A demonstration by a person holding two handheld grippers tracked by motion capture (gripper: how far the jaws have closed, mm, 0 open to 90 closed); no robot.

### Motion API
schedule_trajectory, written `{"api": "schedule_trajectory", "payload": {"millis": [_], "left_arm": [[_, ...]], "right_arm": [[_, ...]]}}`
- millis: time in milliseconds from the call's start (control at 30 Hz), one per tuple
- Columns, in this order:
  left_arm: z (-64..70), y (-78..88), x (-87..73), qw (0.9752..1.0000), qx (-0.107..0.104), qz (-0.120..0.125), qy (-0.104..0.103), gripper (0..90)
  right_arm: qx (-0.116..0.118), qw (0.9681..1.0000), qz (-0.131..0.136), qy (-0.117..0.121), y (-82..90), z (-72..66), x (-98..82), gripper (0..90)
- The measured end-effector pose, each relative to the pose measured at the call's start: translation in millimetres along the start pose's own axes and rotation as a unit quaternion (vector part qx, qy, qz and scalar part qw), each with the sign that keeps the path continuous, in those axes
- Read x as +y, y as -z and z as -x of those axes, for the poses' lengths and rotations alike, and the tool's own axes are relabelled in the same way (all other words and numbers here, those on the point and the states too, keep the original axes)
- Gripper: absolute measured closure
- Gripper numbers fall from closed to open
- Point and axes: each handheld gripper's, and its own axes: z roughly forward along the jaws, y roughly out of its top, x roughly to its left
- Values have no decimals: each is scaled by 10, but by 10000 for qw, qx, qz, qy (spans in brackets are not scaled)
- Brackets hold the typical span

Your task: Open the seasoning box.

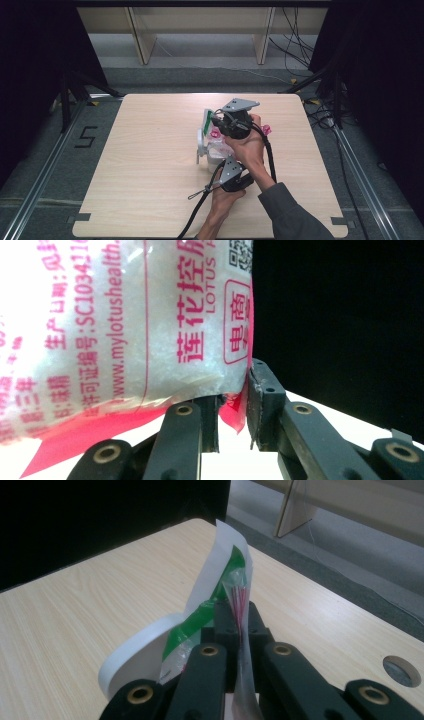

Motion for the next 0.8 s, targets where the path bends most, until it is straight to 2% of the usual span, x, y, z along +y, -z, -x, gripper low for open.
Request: {"api": "schedule_trajectory", "payload": {"millis": [67,100,133,167,233,367,400,433,500,533,567,600,633,700,767,800], "left_arm": [[-3,2,0,10000,25,-41,66,762],[-13,9,0,9999,42,-124,9,761],[-14,6,-5,9999,36,-113,43,760],[-12,5,-8,9999,53,-117,63,758],[-15,-1,-13,9999,76,-113,89,757],[-39,6,-25,9995,136,-253,130,744],[-43,6,-28,9994,107,-244,208,742],[-49,3,-33,9994,93,-215,238,742],[-40,-3,-41,9994,125,-253,188,739],[-35,-7,-46,9994,131,-269,185,739],[-38,-10,-49,9993,136,-298,176,737],[-41,-12,-53,9993,147,-326,140,737],[-40,-13,-53,9992,152,-342,138,734],[-36,-15,-59,9993,168,-321,134,731],[-41,-19,-61,9992,178,-320,171,727],[-48,-13,-59,9990,196,-368,136,724]], "right_arm": [[20,10000,2,34,30,7,9,900],[48,10000,41,-15,39,2,8,900],[-11,9999,113,-77,52,-5,4,900],[-17,9999,103,-43,73,4,8,900],[47,9999,150,-34,90,14,12,900],[25,9995,267,-186,160,48,8,900],[73,9995,254,-148,176,71,9,900],[47,9994,229,-240,206,81,2,900],[88,9990,371,-235,238,122,-16,900],[141,9985,389,-369,257,115,-26,900],[131,9989,373,-263,284,132,-30,900],[80,9987,396,-300,312,132,-40,900],[123,9984,398,-374,335,133,-49,900],[143,9982,477,-329,370,161,-65,900],[200,9976,552,-372,405,169,-79,900],[171,9970,593,-465,424,161,-85,900]]}}
